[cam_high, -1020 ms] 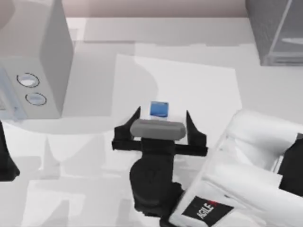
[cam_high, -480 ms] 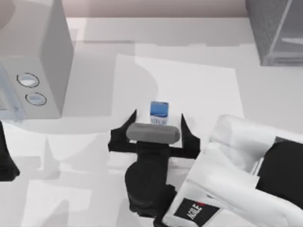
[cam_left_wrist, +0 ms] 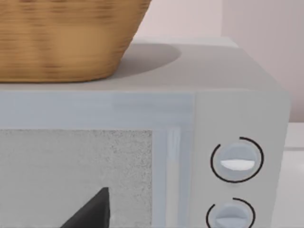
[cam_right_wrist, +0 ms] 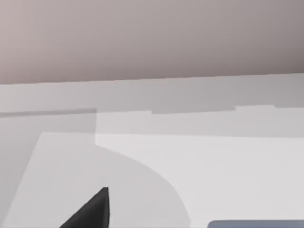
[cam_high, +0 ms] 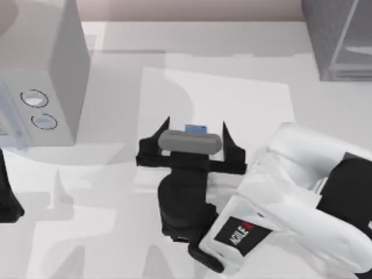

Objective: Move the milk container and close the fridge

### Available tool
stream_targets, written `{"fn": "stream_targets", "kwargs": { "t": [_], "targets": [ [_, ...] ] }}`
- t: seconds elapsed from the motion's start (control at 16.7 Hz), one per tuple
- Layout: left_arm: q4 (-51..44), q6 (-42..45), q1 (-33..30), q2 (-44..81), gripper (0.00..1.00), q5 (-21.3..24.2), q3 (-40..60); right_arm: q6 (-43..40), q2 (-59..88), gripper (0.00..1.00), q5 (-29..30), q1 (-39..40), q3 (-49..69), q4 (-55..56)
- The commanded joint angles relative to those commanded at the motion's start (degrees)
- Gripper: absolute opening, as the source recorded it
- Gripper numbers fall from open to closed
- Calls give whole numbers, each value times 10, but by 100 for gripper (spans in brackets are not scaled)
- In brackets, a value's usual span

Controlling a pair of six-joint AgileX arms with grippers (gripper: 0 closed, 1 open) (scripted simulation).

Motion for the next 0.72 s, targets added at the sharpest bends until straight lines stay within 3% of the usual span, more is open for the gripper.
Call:
{"fn": "stream_targets", "kwargs": {
  "t": [0.06, 0.72],
  "targets": [
    [0, 0, 0, 0, 100, 0, 0, 0, 0, 100, 0, 0, 0, 0],
    [0, 0, 0, 0, 100, 0, 0, 0, 0, 17, 0, 0, 0, 0]
  ]
}}
